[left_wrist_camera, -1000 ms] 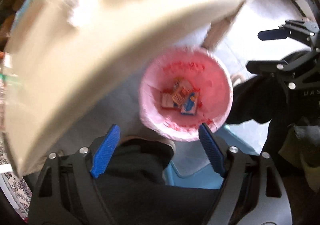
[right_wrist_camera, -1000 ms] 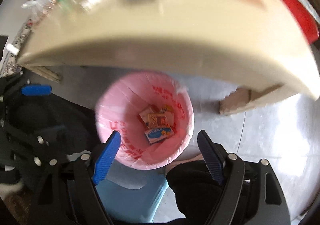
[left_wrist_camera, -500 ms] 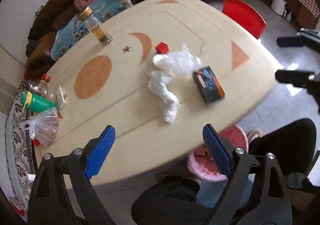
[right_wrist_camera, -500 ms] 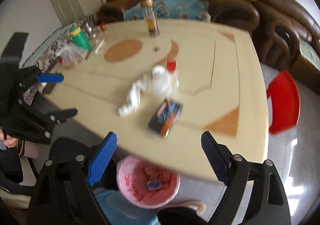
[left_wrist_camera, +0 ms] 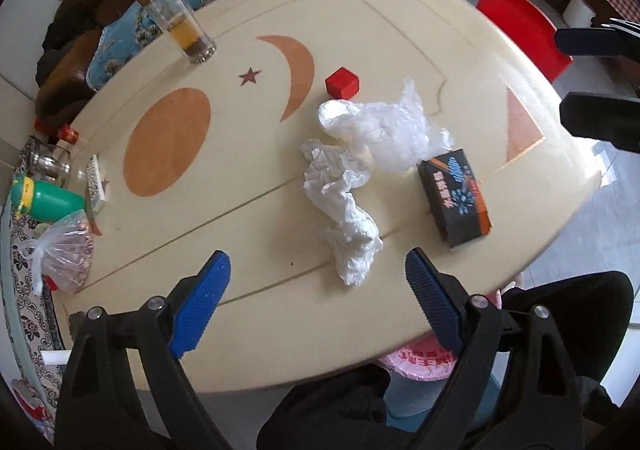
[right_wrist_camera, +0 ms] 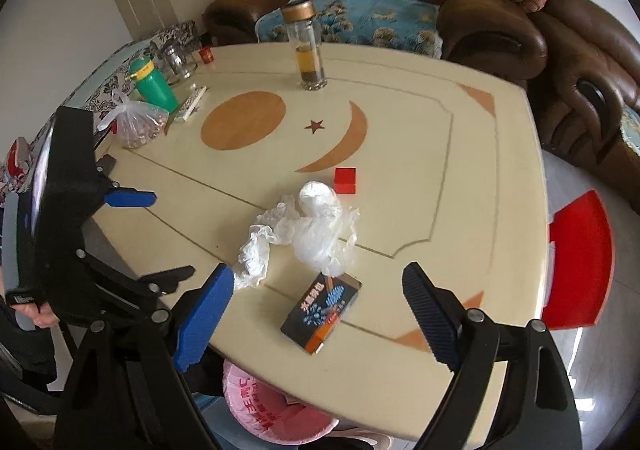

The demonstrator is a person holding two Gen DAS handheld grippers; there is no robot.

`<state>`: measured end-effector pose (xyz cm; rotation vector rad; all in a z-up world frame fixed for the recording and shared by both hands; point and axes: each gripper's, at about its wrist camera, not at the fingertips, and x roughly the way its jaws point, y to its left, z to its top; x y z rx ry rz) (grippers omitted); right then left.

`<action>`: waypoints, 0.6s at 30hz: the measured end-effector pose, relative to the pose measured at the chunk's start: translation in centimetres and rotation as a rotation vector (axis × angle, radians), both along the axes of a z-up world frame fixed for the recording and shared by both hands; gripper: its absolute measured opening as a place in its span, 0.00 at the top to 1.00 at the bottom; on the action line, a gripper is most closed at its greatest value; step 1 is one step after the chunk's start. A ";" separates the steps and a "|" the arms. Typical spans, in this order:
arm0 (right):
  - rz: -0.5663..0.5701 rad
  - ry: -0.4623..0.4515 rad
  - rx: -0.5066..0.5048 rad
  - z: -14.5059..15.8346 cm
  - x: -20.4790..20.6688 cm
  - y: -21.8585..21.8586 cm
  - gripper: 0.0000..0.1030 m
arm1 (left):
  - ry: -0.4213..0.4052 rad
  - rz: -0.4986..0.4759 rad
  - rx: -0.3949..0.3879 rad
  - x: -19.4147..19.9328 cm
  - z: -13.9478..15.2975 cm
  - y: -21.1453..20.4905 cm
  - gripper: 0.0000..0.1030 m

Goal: Collect trash
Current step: 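Lower the left tool onto the crumpled white bag while the right tool approaches the clear bag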

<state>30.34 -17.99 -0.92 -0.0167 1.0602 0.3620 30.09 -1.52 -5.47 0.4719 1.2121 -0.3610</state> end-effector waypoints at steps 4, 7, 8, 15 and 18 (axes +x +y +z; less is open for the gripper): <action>0.010 0.037 0.010 -1.8 1.7 0.3 0.18 | 0.029 0.011 0.007 1.4 -1.7 -0.4 0.15; 0.016 0.068 0.016 -3.3 3.0 0.5 0.18 | 0.052 0.014 0.005 2.2 -3.0 -0.6 0.15; 0.014 0.081 0.015 -3.9 3.5 0.6 0.18 | 0.058 0.014 0.005 2.4 -3.3 -0.6 0.15; 0.012 0.146 0.020 -7.6 6.1 1.3 0.18 | 0.099 0.011 0.016 3.4 -6.0 -0.9 0.15; 0.007 0.166 0.025 -8.8 7.0 1.6 0.18 | 0.125 0.025 0.011 4.1 -7.0 -0.8 0.15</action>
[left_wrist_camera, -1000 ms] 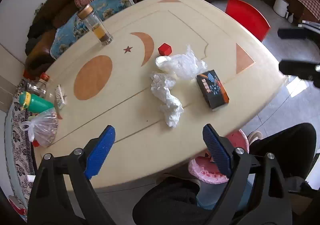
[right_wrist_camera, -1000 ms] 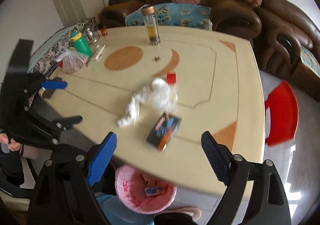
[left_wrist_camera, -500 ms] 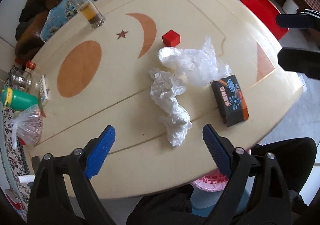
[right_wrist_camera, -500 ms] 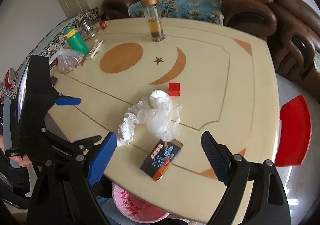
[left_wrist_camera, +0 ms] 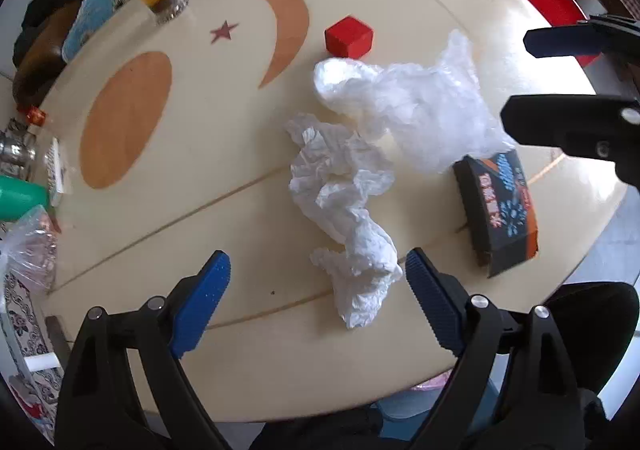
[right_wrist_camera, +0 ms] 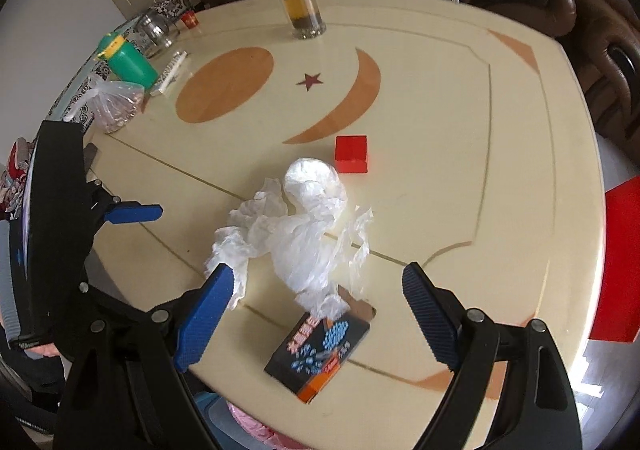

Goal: Collect trash
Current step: 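Lower the left tool onto the crumpled white bag while the right tool approaches the clear bag, then close the left tool on the white bag while the right tool grips the clear bag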

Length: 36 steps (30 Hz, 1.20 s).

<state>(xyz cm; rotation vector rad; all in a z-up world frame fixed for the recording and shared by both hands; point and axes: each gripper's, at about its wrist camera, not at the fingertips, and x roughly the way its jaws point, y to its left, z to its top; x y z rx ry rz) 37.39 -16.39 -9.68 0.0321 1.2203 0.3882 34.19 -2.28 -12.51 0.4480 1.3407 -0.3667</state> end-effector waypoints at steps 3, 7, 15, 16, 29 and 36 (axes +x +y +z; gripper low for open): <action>-0.008 0.021 0.011 -1.2 1.0 0.2 0.18 | 0.018 0.007 -0.006 0.6 -0.7 0.0 0.15; -0.014 0.062 0.035 -2.9 2.2 0.5 0.18 | 0.036 0.020 -0.018 1.4 -1.6 -0.1 0.15; -0.020 0.102 0.045 -5.1 3.1 1.0 0.19 | 0.051 0.039 -0.025 2.3 -2.9 -0.2 0.15; -0.022 0.105 0.045 -5.3 3.2 1.0 0.19 | 0.053 0.041 -0.025 2.4 -3.1 -0.1 0.15; -0.029 0.141 0.083 -7.0 3.7 1.3 0.42 | 0.078 0.071 -0.055 3.4 -4.6 1.3 0.27; -0.014 0.125 0.082 -6.2 3.2 1.9 0.65 | 0.098 0.100 -0.096 3.4 -4.5 2.7 0.57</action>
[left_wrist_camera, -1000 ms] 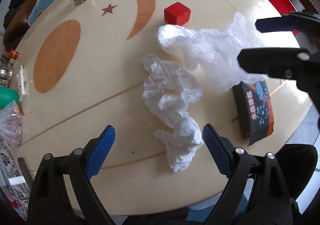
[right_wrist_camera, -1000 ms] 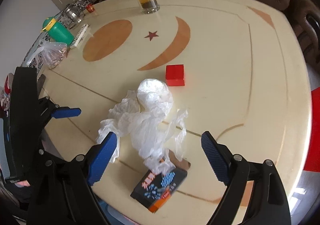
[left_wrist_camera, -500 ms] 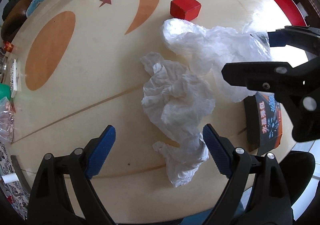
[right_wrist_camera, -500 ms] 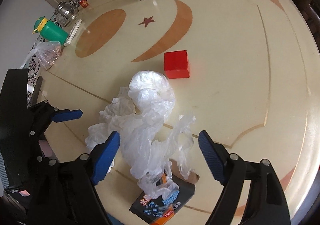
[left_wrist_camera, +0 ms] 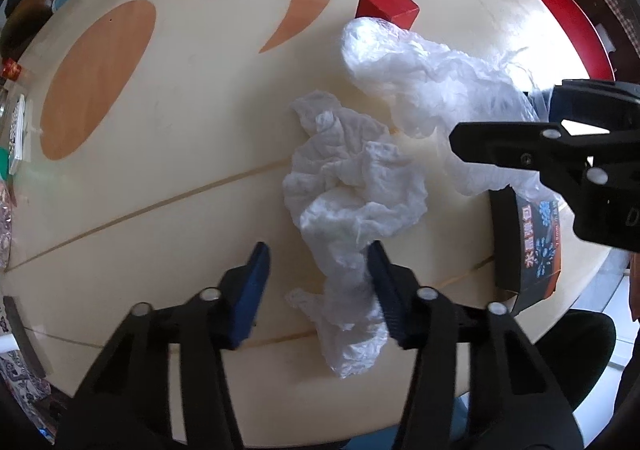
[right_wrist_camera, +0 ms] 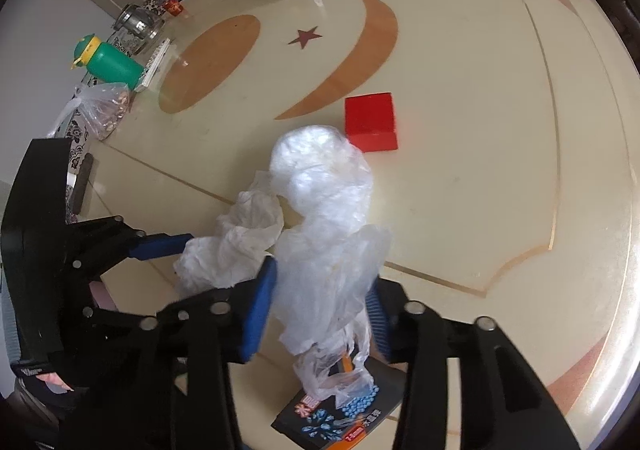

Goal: Collect trash
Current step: 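Close the left tool on the white bag while the right tool grips the clear bag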

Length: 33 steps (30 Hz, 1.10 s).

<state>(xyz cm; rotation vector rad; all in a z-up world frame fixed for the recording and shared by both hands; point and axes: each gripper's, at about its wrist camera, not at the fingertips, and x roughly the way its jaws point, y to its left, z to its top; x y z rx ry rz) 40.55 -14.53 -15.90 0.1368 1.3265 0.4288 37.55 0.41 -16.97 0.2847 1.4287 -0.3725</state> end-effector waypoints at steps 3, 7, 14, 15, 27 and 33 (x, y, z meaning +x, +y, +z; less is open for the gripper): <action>0.001 -0.017 -0.010 0.5 -0.3 0.3 0.73 | -0.001 0.001 -0.010 -0.4 0.3 0.1 0.68; -0.004 -0.035 -0.023 1.0 -0.7 0.5 0.76 | -0.012 -0.007 -0.027 -0.9 1.0 0.4 0.79; -0.024 -0.075 -0.061 2.5 -1.6 0.4 0.77 | -0.051 -0.030 -0.045 -1.5 2.4 0.3 0.87; -0.025 -0.080 -0.066 2.7 -1.7 0.3 0.78 | -0.054 -0.031 -0.051 -1.7 2.5 0.7 0.88; -0.032 -0.164 -0.107 5.9 -5.4 0.0 0.78 | -0.147 -0.036 -0.076 -3.4 5.1 0.5 0.90; -0.022 -0.225 -0.138 7.8 -8.5 0.1 0.78 | -0.255 -0.034 -0.056 -6.3 7.3 0.4 0.90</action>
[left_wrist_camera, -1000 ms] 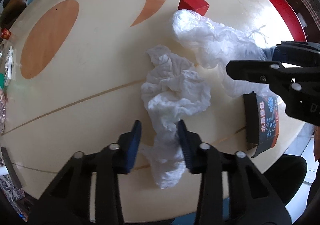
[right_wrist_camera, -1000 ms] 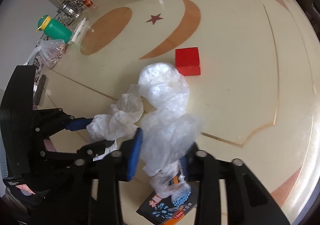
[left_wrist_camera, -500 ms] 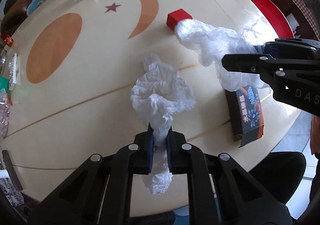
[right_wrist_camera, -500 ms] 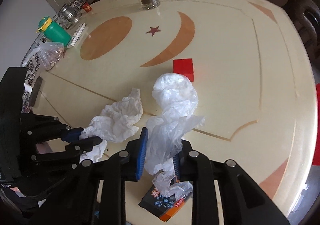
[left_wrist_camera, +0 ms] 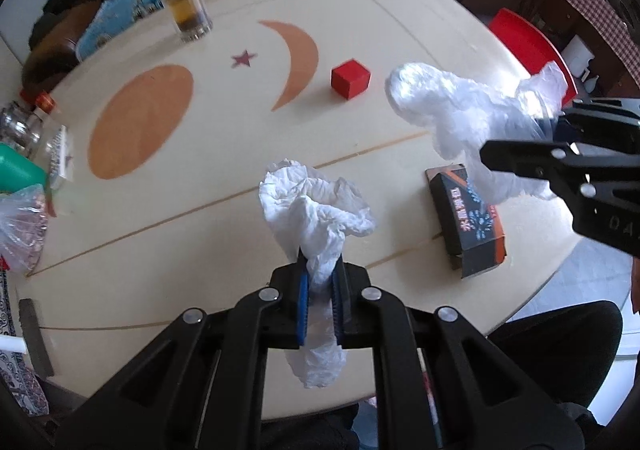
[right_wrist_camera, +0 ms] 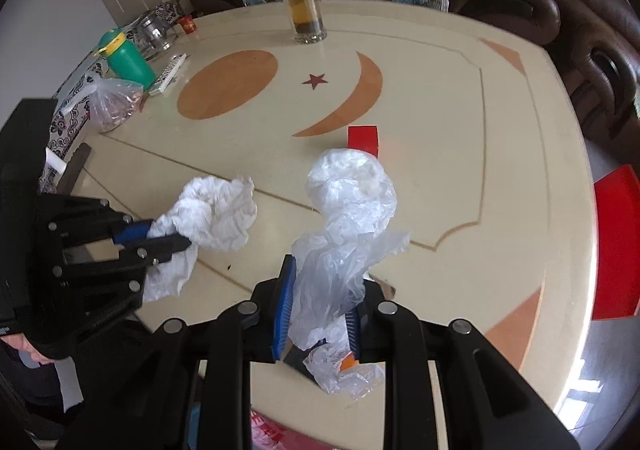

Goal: Collect trash
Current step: 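Close the left tool on the white bag while the right tool grips the clear bag, then carry both plastic bags over the pink bin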

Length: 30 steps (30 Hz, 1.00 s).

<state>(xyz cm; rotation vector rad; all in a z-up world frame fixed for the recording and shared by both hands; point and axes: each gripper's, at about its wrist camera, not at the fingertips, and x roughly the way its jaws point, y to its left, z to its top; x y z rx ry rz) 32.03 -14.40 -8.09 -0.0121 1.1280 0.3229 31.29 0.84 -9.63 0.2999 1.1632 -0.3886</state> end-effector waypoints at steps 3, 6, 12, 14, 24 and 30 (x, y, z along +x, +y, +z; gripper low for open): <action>0.003 -0.036 -0.014 1.2 -1.7 0.1 0.78 | -0.048 0.006 0.006 -1.5 1.2 0.0 0.90; 0.011 -0.065 -0.040 2.1 -3.6 0.5 0.78 | -0.104 0.007 0.013 -2.9 2.4 -0.2 0.90; 0.018 -0.108 -0.083 3.3 -7.2 1.2 0.78 | -0.183 -0.002 0.008 -6.2 4.8 -0.4 0.90; 0.018 -0.118 -0.089 3.7 -8.2 1.4 0.78 | -0.207 -0.006 0.021 -7.3 5.3 -0.5 0.90; 0.008 -0.135 -0.091 5.0 -13.4 1.4 0.78 | -0.244 -0.052 0.022 -12.2 7.3 -0.8 0.90; 0.002 -0.143 -0.106 5.7 -16.6 1.2 0.78 | -0.259 -0.071 0.020 -15.2 8.0 -1.0 0.90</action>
